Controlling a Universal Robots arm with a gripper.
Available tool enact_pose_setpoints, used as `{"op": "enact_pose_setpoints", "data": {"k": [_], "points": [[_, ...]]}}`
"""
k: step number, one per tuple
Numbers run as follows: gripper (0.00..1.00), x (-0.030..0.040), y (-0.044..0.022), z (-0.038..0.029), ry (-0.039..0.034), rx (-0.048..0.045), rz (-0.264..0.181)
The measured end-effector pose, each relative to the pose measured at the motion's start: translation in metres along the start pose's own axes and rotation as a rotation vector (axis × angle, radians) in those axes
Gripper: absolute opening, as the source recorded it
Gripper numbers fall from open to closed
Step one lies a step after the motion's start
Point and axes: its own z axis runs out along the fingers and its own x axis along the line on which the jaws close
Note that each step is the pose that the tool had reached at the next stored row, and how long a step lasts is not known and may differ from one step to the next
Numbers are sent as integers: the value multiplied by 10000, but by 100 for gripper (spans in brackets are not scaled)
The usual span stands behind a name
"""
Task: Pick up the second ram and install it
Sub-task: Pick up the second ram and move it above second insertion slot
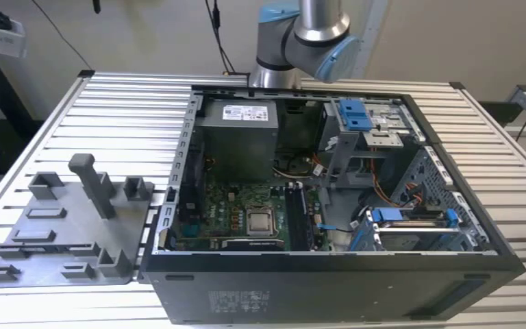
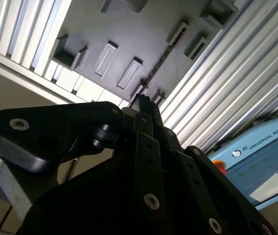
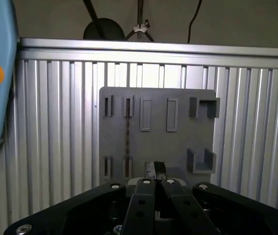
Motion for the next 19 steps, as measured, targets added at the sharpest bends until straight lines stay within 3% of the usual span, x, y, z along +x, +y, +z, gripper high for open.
{"op": "enact_pose_setpoints", "data": {"k": [1,5,19], "points": [[18,0,0,0,0,0,-5],[36,0,0,0,0,-1,-28],[36,0,0,0,2,-3,-105]]}}
